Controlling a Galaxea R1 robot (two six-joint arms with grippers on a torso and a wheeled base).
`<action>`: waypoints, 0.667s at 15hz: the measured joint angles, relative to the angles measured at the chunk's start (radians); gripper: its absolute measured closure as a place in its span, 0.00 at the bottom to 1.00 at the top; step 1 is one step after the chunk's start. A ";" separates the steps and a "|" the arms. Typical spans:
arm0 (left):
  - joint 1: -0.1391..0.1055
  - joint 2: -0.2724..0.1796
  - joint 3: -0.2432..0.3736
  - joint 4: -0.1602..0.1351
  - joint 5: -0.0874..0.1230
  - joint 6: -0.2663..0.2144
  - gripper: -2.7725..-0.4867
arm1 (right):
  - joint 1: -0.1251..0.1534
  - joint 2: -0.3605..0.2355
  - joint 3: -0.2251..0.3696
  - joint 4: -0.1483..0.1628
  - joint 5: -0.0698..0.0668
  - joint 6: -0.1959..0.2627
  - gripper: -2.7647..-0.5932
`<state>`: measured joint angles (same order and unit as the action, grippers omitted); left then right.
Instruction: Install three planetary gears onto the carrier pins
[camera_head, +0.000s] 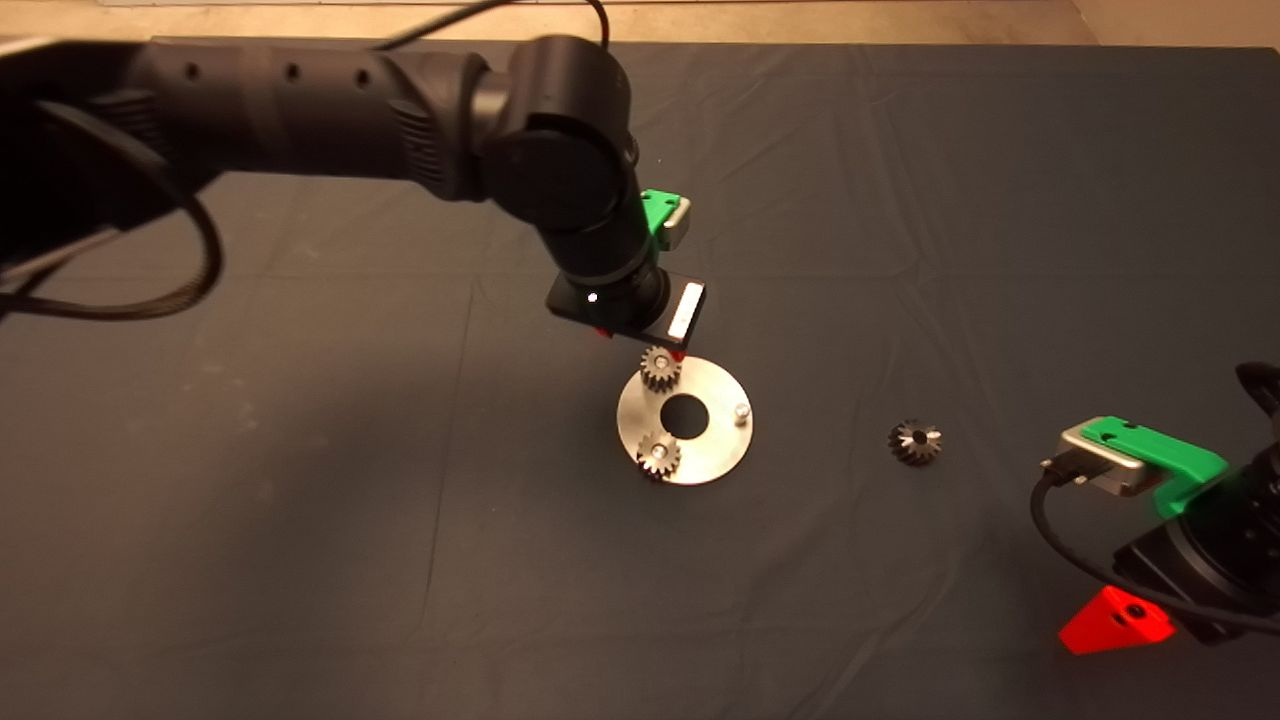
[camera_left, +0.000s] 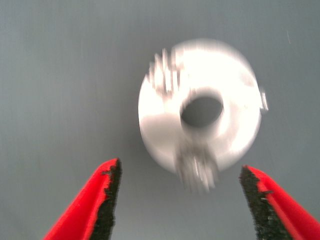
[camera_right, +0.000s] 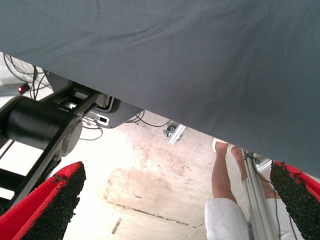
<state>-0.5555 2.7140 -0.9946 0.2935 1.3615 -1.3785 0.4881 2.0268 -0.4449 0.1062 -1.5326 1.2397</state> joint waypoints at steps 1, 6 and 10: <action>-0.008 -0.037 0.077 -0.030 0.007 -0.056 0.46 | 0.011 -0.007 -0.023 0.003 0.001 -0.034 0.01; -0.036 -0.261 0.345 -0.093 0.171 -0.270 0.39 | 0.029 0.005 -0.238 0.002 -0.002 -0.362 0.01; -0.036 -0.262 0.408 -0.102 0.163 -0.312 0.33 | 0.036 0.032 -0.389 -0.013 0.005 -0.598 0.01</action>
<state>-0.5917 2.4515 -0.5868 0.1915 1.5240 -1.6910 0.5241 2.0585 -0.8344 0.0936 -1.5272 0.6416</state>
